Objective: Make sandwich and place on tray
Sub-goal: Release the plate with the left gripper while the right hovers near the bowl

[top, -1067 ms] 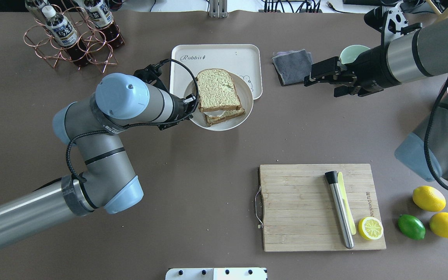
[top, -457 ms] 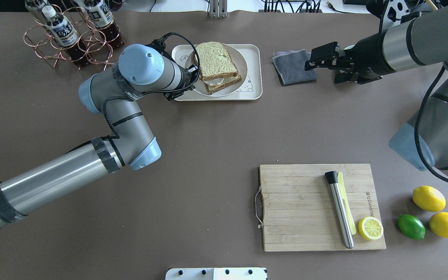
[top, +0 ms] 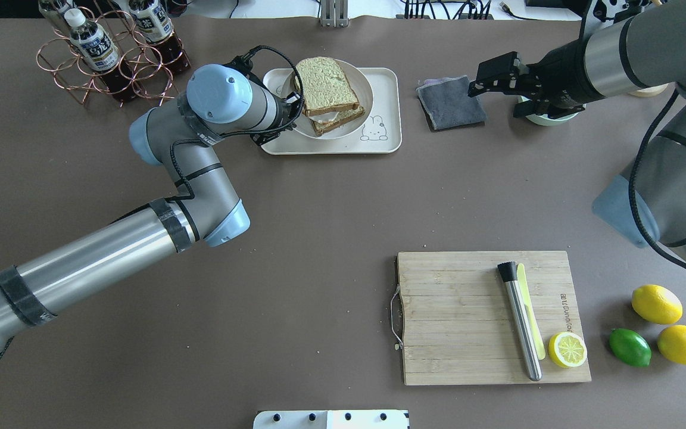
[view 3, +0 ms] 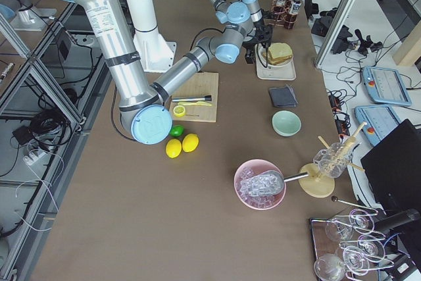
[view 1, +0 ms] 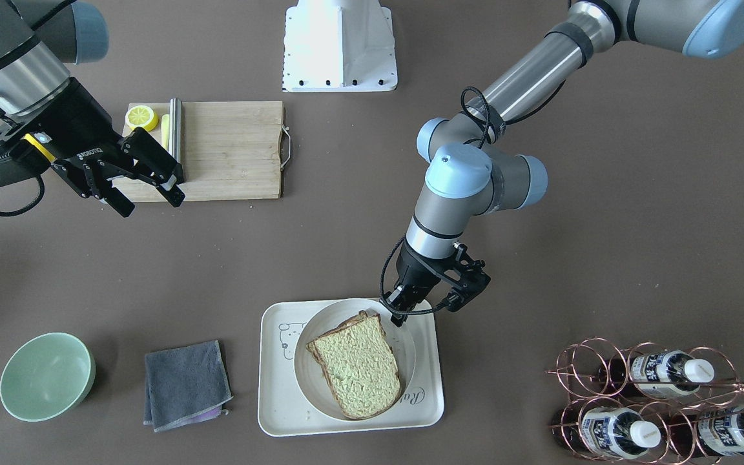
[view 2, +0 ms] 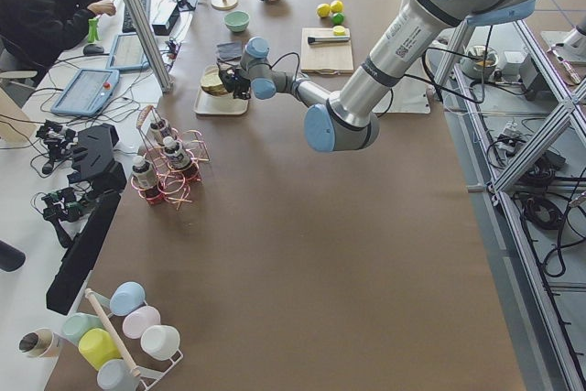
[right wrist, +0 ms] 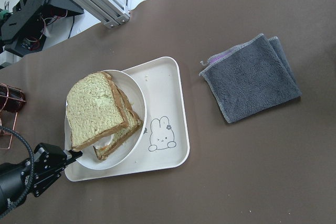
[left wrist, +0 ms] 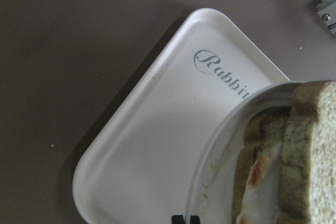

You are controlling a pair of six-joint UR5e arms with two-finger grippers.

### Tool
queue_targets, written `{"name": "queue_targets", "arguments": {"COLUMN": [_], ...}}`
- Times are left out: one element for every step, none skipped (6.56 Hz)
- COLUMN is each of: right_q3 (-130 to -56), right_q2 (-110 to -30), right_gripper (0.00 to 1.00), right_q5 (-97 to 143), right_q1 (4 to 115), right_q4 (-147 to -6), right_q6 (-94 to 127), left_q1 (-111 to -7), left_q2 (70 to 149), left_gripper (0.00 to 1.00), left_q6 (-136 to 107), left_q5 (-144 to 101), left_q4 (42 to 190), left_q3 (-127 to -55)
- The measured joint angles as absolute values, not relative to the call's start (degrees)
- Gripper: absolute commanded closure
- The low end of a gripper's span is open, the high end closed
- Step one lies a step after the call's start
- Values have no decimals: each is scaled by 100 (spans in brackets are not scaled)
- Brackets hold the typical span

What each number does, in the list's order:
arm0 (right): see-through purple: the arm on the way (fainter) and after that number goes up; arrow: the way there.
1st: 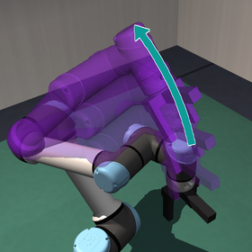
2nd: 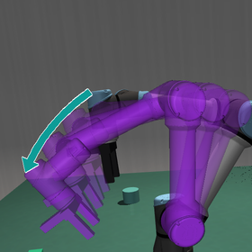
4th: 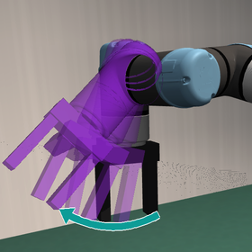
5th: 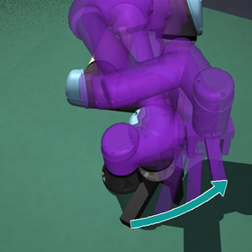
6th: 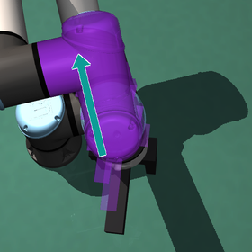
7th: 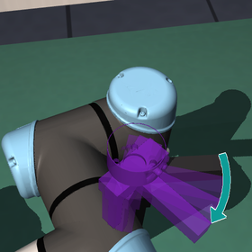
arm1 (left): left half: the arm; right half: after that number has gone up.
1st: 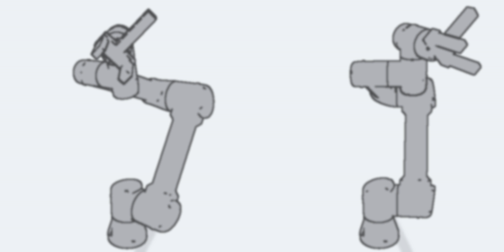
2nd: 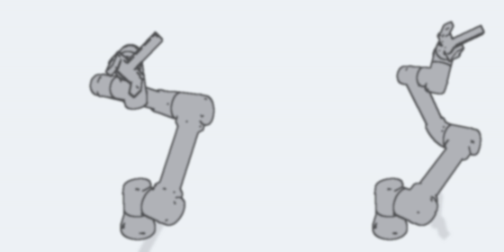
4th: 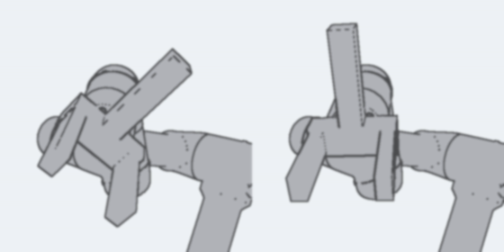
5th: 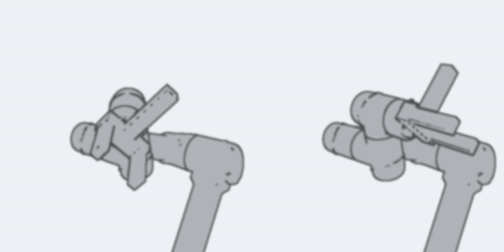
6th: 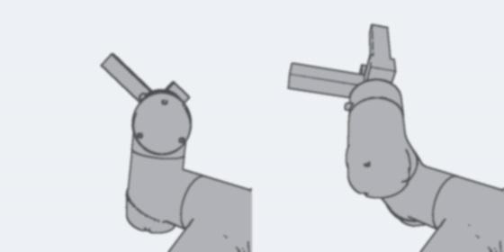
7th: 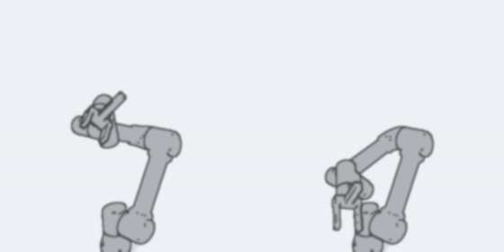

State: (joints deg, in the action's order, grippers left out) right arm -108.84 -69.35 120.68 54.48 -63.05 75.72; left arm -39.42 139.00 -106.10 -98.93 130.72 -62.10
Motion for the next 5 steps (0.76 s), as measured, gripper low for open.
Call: {"name": "queue_targets", "arguments": {"right_q3": [-10853, -10828, -10807, -10796, -10779], "right_q2": [-6905, -6871, -6841, -6813, -6765], "right_gripper": [1, 1, 1, 1, 1], "right_q5": [12069, 12072, 12069, 12070, 12074], "right_q1": [5478, 5494, 5498, 5501, 5501], "right_q4": [-6303, -6304, -6308, -6310, -6313], "right_q6": [7585, 7615, 7641, 7653, 7670], "left_q1": [-3932, -3920, -3915, -3914, -3925], "left_q2": [13939, 13955, 13957, 13957, 13948], "left_gripper": [41, 8, 3, 3, 3], "left_q6": [-10598, -10591, -10562, -10520, -10490], "left_q5": [-9855, -9796, -9755, -9738, -9732], "left_q4": [13094, 13130, 13197, 13233, 13248], "left_q3": [-6148, -6119, -6101, -6095, -6104]}}
